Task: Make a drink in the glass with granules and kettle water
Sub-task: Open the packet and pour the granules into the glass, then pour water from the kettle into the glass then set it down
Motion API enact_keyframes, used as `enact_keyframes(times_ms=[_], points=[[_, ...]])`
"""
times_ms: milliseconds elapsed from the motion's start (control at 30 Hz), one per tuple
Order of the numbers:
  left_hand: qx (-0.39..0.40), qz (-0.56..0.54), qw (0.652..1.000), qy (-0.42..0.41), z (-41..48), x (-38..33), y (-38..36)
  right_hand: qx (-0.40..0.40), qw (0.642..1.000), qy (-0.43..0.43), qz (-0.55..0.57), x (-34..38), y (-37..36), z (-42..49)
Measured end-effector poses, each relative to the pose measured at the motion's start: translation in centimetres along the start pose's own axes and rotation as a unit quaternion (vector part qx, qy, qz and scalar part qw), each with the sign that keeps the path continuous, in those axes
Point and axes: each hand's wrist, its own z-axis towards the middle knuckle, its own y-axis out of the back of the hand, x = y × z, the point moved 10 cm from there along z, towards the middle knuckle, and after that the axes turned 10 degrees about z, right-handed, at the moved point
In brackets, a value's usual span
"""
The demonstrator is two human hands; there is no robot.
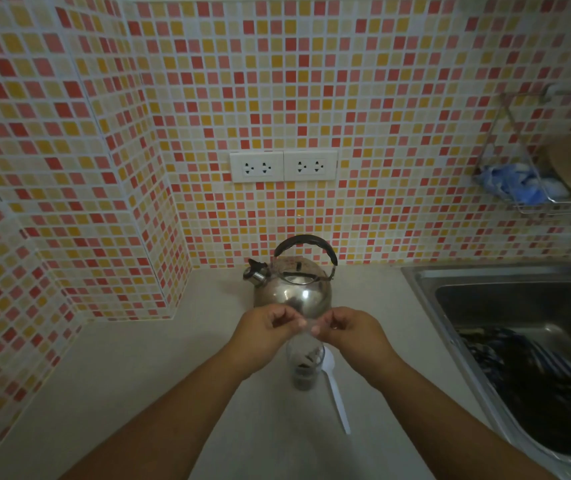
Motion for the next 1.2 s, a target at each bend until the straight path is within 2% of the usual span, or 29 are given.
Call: enact_keyframes(times_ms=[100, 167, 267, 367, 433, 533, 633, 733, 900, 1033, 1067, 1133, 1200], points=[[0.003, 0.007, 1.0, 0.006, -1.0, 0.1, -0.2, 0.022, 0.999, -0.037, 0.011, -0.1, -0.4, -0.6], [0.025, -0.003, 0.999, 0.046, -2.2, 1.7, -1.2, 0.063, 0.994, -0.086, 0.004, -1.5, -0.9, -1.3], [0.076, -0.017, 0.988, 0.133, -5.2, 5.7, -4.2, 0.126, 0.969, -0.199, -0.073, -5.6, -2.0, -3.3], [0.063, 0.014, 0.977, 0.201, -6.7, 9.3, -6.1, 0.131, 0.943, -0.257, -0.166, -9.7, -3.0, -3.9], [0.039, 0.08, 0.973, 0.215, -6.5, 10.5, -6.4, 0.111, 0.932, -0.246, -0.244, -11.5, -3.4, -3.5], [0.004, 0.178, 0.966, 0.186, -5.6, 10.5, -6.3, 0.043, 0.929, -0.223, -0.293, -12.8, -3.1, -3.1], [0.002, 0.223, 0.962, 0.159, -4.8, 10.7, -7.1, 0.004, 0.902, -0.161, -0.401, -13.0, -3.0, -2.9], [-0.001, 0.235, 0.959, 0.155, -5.2, 11.6, -7.9, -0.027, 0.886, -0.107, -0.45, -13.2, -3.1, -3.1], [-0.032, 0.186, 0.964, 0.185, -6.8, 12.9, -7.4, -0.036, 0.906, -0.108, -0.409, -14.1, -3.0, -3.6], [-0.083, 0.175, 0.963, 0.19, -8.3, 13.5, -5.1, -0.11, 0.955, -0.129, -0.242, -13.9, 0.3, -4.4], [-0.107, 0.169, 0.961, 0.191, -8.3, 13.5, -3.8, -0.153, 0.963, -0.112, -0.192, -13.0, 1.7, -4.3], [-0.173, 0.153, 0.958, 0.172, -6.9, 12.3, -0.6, -0.244, 0.961, -0.024, -0.129, -9.7, 4.7, -2.6], [-0.244, 0.149, 0.952, 0.108, -3.5, 9.2, 3.1, -0.281, 0.951, 0.075, -0.107, -4.9, 6.3, 0.7]])
